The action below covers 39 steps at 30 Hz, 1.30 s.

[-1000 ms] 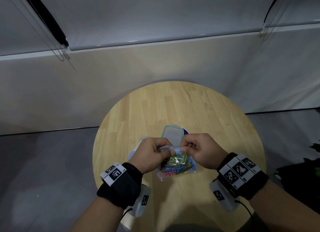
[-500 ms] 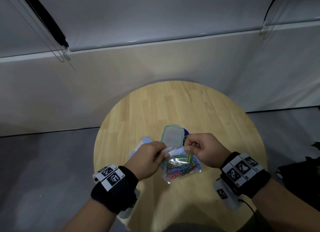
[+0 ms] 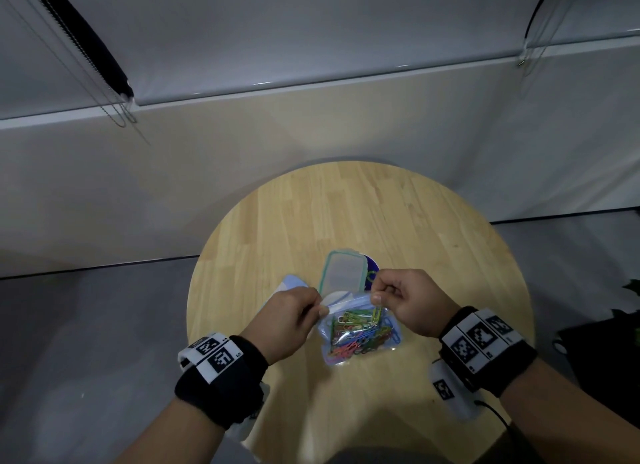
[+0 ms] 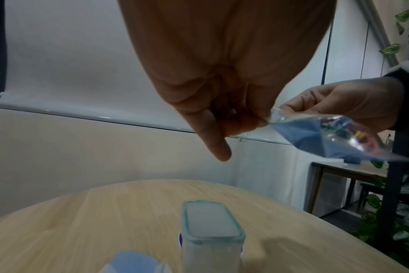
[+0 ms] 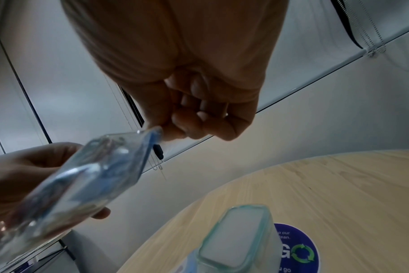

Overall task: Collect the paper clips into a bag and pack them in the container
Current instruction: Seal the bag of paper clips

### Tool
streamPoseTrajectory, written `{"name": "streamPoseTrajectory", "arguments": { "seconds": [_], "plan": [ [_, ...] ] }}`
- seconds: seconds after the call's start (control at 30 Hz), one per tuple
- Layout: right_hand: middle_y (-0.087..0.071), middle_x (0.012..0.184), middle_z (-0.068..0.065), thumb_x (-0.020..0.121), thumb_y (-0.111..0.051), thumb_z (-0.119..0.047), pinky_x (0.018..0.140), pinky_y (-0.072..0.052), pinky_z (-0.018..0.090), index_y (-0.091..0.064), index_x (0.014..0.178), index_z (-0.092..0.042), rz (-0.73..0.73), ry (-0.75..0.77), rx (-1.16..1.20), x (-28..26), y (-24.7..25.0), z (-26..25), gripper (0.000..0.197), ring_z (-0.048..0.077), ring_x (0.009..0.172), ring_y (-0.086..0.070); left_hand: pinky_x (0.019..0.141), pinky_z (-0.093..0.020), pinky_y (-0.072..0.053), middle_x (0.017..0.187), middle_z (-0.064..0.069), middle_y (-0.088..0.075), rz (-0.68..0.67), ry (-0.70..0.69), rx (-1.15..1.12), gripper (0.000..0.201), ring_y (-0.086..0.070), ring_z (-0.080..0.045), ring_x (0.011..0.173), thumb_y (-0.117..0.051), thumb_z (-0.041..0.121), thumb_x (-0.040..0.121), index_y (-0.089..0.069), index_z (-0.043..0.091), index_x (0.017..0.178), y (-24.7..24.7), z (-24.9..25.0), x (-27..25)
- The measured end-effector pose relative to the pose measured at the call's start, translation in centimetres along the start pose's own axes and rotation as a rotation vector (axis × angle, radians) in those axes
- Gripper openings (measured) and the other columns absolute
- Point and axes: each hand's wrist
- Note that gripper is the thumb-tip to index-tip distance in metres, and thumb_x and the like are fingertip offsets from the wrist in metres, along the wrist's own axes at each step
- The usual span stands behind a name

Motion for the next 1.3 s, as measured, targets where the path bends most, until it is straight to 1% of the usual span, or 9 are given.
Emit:
{"name": "streamPoseTrajectory", "arguments": {
  "seconds": [0.3, 0.43, 0.53, 0.67, 0.83, 0.93, 1.07, 1.17, 1.3],
  "plan": [
    [-0.049, 0.057, 0.003, 0.084, -0.062, -0.007, 0.058, -0.036, 0.028, -0.048, 0.061, -0.027, 0.078, -0.047, 0.025, 0.2, 0.0, 0.8, 0.034, 0.014, 0.057, -0.041, 0.053, -0.015, -0.032, 0.054, 0.008, -0.043, 0.115, 0.133, -0.155, 0.031, -0.040, -0.005, 0.053, -0.052, 0.026, 0.092, -0.043, 0.029, 0.062, -0.9, 0.6, 0.7],
    [-0.048, 0.062, 0.011, 0.086, -0.059, -0.007, 0.060, -0.036, 0.030, -0.051, 0.066, -0.011, 0.169, -0.099, 0.139, 0.9, -0.1, 2.1, 0.022, 0.017, 0.061, -0.041, 0.060, -0.023, -0.049, 0.072, 0.001, -0.056, 0.140, 0.427, -0.798, 0.013, -0.054, -0.009, 0.063, -0.045, 0.013, 0.098, -0.053, 0.010, 0.089, -1.3, 2.4, 2.0],
    [-0.048, 0.064, 0.006, 0.084, -0.056, -0.018, 0.064, -0.038, 0.033, -0.048, 0.069, -0.015, 0.200, -0.132, 0.211, 0.8, -0.5, 3.3, 0.018, 0.017, 0.064, -0.043, 0.062, -0.028, -0.054, 0.079, -0.005, -0.062, 0.065, 0.535, -0.969, 0.015, -0.062, -0.013, 0.065, -0.049, 0.016, 0.096, -0.053, 0.009, 0.109, -1.8, 2.7, 2.2],
    [-0.046, 0.064, 0.007, 0.082, -0.051, -0.025, 0.062, -0.038, 0.033, -0.046, 0.069, -0.020, 0.215, -0.148, 0.224, 0.2, -1.1, 4.4, 0.015, 0.016, 0.063, -0.043, 0.072, -0.038, -0.056, 0.080, -0.010, -0.068, 0.017, 0.530, -1.003, 0.027, -0.069, -0.018, 0.075, -0.058, -0.001, 0.088, -0.055, 0.006, 0.114, -2.2, 2.1, 2.3],
    [-0.058, 0.068, 0.026, 0.084, -0.055, -0.022, 0.058, -0.048, 0.040, -0.050, 0.071, -0.026, 0.272, -0.186, 0.209, 0.1, -1.2, 4.8, 0.015, 0.027, 0.057, -0.052, 0.068, -0.032, -0.059, 0.071, -0.001, -0.073, 0.059, 0.522, -0.972, 0.030, -0.070, -0.016, 0.073, -0.053, -0.009, 0.088, -0.061, 0.010, 0.109, -2.9, 1.7, 2.5],
    [-0.058, 0.063, 0.012, 0.084, -0.057, -0.017, 0.063, -0.049, 0.039, -0.057, 0.081, -0.026, 0.177, -0.227, 0.117, -0.3, -1.2, 6.3, 0.010, 0.025, 0.060, -0.052, 0.069, -0.037, -0.058, 0.065, -0.003, -0.069, 0.061, 0.528, -0.813, 0.031, -0.067, -0.017, 0.071, -0.050, -0.008, 0.089, -0.063, 0.015, 0.105, -4.3, 0.7, 2.7],
    [-0.063, 0.085, -0.003, 0.082, -0.064, -0.019, 0.073, -0.047, 0.028, -0.060, 0.107, -0.021, -0.068, -0.326, -0.042, -0.7, -2.1, 7.5, 0.025, 0.020, 0.082, -0.060, 0.064, -0.035, -0.056, 0.074, -0.008, -0.070, -0.005, 0.464, -0.614, 0.037, -0.065, -0.023, 0.066, -0.047, -0.007, 0.084, -0.069, 0.021, 0.095, -7.4, -0.9, 2.9],
    [-0.058, 0.070, 0.003, 0.077, -0.071, -0.021, 0.062, -0.039, 0.027, -0.059, 0.072, -0.018, -0.124, -0.340, -0.172, -0.2, -3.1, 7.7, 0.013, 0.021, 0.070, -0.053, 0.059, -0.023, -0.053, 0.079, -0.002, -0.070, -0.037, 0.428, -0.522, 0.037, -0.062, -0.009, 0.063, -0.046, -0.006, 0.081, -0.070, 0.015, 0.098, -9.4, -0.8, 2.9],
    [-0.044, 0.050, -0.004, 0.072, -0.077, -0.015, 0.051, -0.033, 0.023, -0.046, 0.046, -0.022, -0.072, -0.494, -0.093, -0.2, -3.7, 9.2, 0.040, 0.011, 0.052, -0.040, 0.059, -0.018, -0.049, 0.076, -0.008, -0.064, 0.008, 0.547, -0.596, 0.038, -0.056, -0.015, 0.063, -0.037, -0.012, 0.084, -0.066, 0.004, 0.103, -10.5, -1.6, 2.4]
  ]
}}
Point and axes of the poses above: each hand's wrist, its own x-axis towards the middle knuckle, its own y-axis out of the back of the hand, z = x × y
